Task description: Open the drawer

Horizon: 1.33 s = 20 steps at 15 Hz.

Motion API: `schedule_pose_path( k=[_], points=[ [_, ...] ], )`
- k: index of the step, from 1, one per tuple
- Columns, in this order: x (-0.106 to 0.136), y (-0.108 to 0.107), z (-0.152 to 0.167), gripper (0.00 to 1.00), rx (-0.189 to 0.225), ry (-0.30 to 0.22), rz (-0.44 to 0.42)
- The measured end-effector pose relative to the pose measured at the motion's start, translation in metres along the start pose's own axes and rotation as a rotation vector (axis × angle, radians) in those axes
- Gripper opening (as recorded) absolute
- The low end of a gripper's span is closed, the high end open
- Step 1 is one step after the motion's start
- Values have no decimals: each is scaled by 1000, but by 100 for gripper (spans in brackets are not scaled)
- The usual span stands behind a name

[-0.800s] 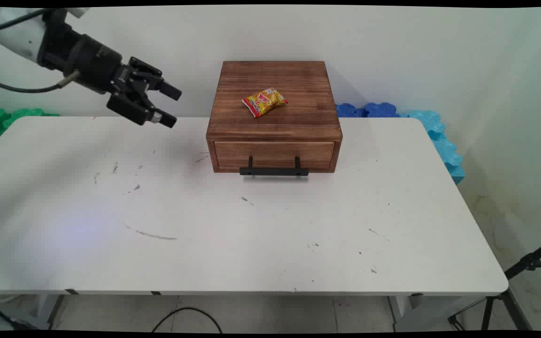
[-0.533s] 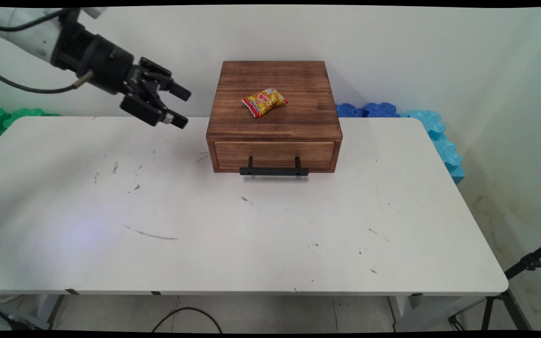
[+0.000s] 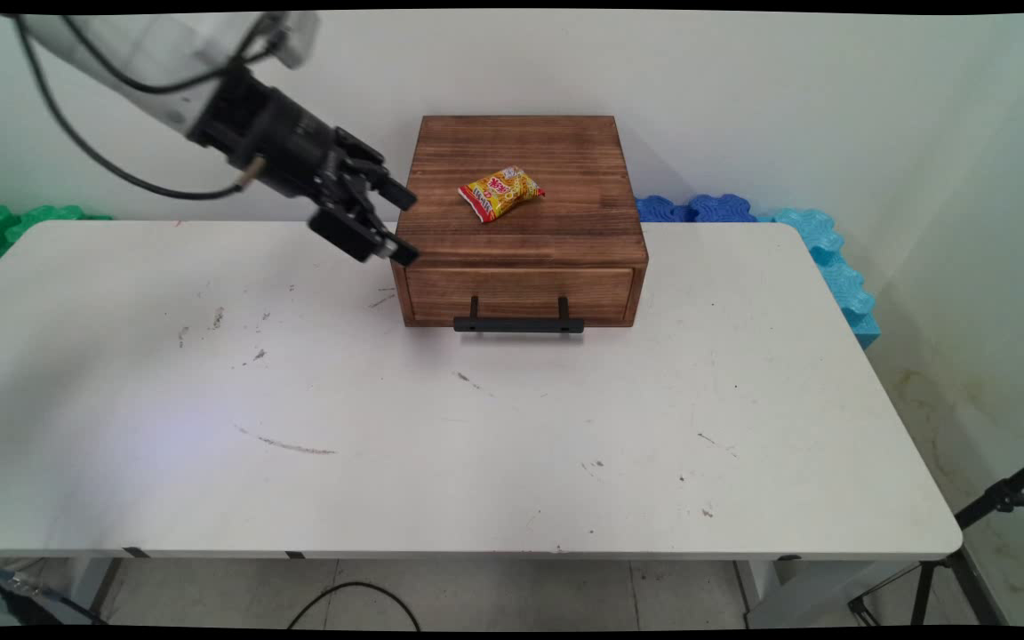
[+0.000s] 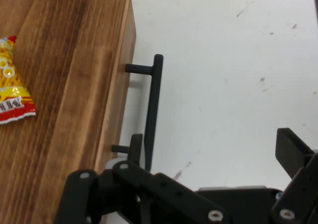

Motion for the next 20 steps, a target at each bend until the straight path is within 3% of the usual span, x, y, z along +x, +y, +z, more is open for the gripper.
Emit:
schedule_pose_path(
  k=[9,20],
  points=[
    [39,1,100,100,23,-156,98],
    [40,0,185,100,23,-266,134]
  ],
)
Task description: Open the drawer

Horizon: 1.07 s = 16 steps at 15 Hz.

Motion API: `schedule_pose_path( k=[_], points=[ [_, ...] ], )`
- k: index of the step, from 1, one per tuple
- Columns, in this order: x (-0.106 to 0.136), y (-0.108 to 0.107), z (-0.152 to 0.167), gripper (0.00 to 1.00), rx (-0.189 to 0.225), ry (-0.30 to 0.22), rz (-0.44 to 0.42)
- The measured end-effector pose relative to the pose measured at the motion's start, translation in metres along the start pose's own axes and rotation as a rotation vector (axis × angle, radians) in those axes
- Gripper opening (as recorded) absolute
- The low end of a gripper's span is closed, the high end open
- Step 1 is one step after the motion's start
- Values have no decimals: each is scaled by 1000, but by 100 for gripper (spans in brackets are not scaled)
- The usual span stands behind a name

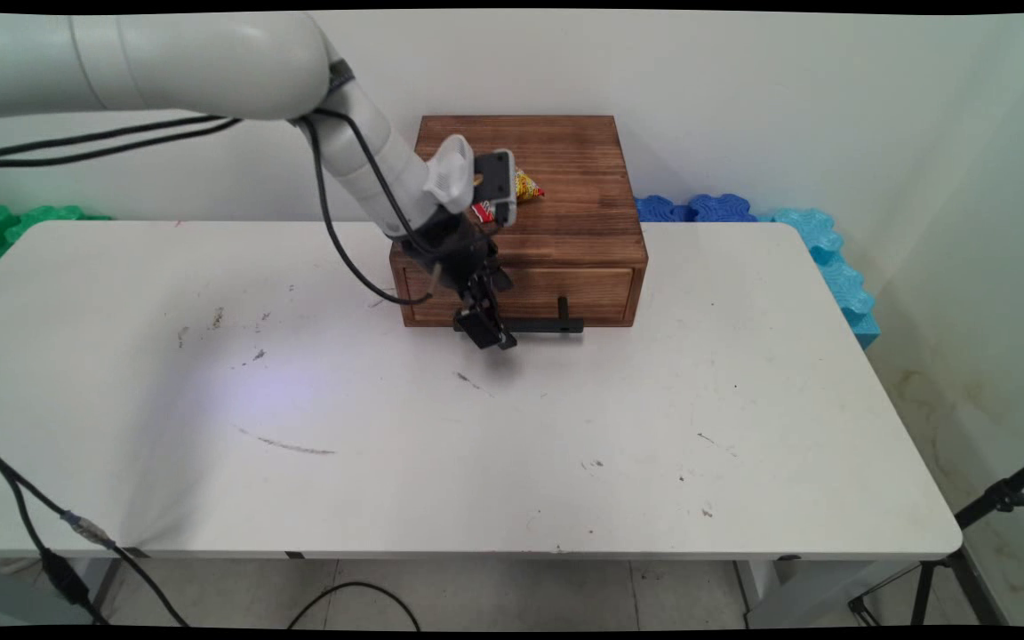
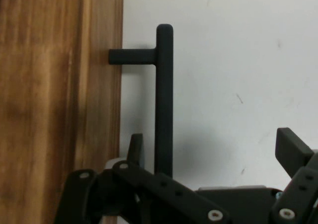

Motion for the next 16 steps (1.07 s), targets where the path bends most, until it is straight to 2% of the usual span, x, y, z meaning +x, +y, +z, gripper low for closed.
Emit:
schedule_pose_path(
  k=[6,16],
  points=[
    [2,0,34,100,2,-24,23],
    [2,0,70,100,1,-39,36]
  ],
)
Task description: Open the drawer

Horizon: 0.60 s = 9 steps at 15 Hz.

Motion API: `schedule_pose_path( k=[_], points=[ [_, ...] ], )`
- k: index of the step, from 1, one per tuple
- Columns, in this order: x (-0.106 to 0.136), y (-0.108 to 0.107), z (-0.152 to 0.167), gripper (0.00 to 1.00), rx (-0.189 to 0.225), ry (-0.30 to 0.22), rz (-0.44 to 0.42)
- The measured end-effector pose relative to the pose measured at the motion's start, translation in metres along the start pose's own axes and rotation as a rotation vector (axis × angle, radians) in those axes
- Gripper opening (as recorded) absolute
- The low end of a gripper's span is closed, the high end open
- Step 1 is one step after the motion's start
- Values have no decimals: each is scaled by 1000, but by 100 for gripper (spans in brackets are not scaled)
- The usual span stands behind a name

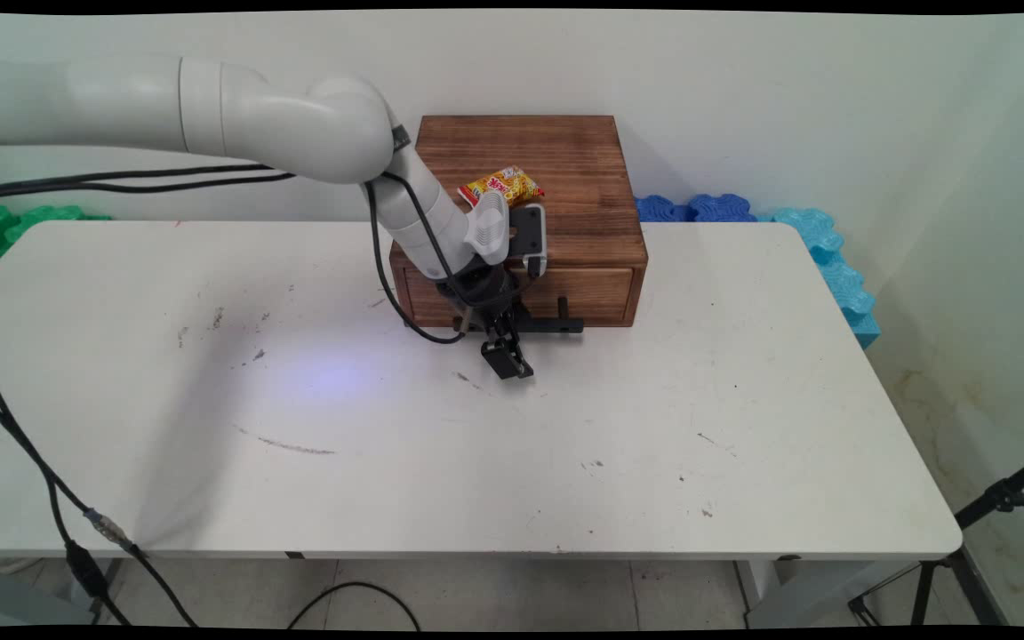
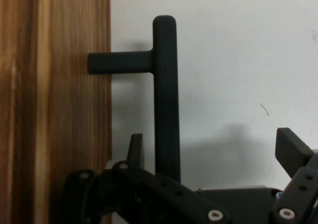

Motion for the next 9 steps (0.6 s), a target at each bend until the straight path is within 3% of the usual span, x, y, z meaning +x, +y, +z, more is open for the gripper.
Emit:
schedule_pose_path(
  k=[9],
  points=[
    [2,19,8,100,-28,-5,9]
  ],
)
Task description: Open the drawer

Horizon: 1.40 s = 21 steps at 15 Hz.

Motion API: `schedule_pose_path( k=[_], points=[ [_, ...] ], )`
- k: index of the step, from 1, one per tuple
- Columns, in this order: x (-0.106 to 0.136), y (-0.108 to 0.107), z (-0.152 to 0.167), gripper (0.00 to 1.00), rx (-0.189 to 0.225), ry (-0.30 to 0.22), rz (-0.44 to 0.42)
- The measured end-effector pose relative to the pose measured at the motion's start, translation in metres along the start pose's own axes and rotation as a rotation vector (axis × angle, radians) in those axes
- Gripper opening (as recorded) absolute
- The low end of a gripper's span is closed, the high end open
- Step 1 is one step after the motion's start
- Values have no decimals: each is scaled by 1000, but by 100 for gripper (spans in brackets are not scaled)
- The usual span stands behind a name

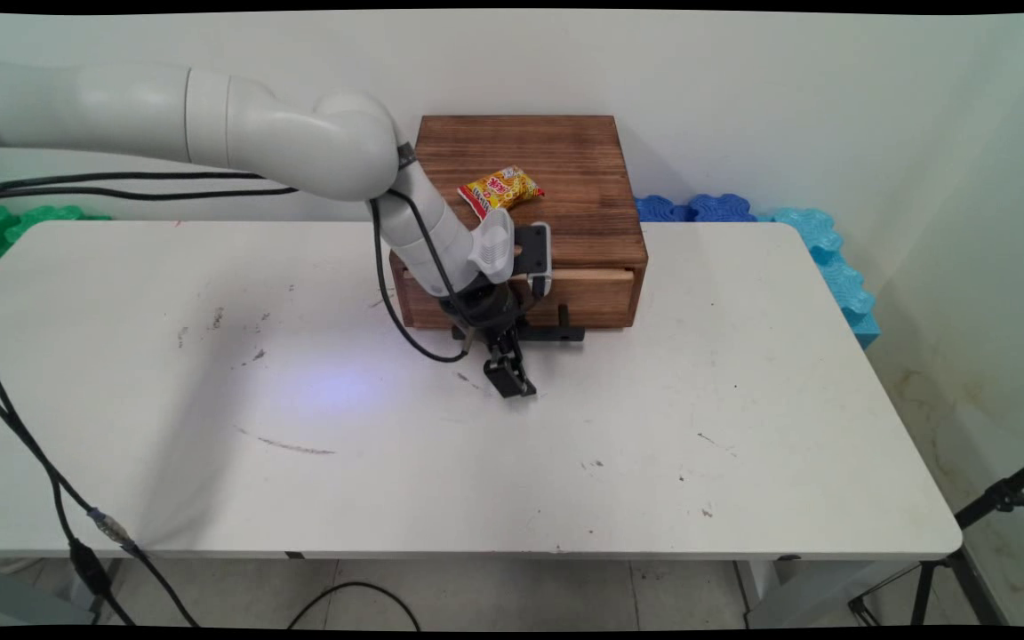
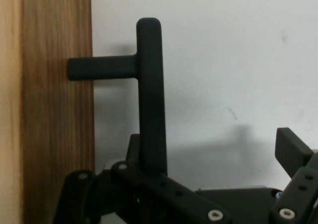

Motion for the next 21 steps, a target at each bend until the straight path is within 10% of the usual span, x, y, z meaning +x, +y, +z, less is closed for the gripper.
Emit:
schedule_pose_path(
  k=[21],
  points=[
    [4,117,-31,100,-96,-3,13]
  ],
)
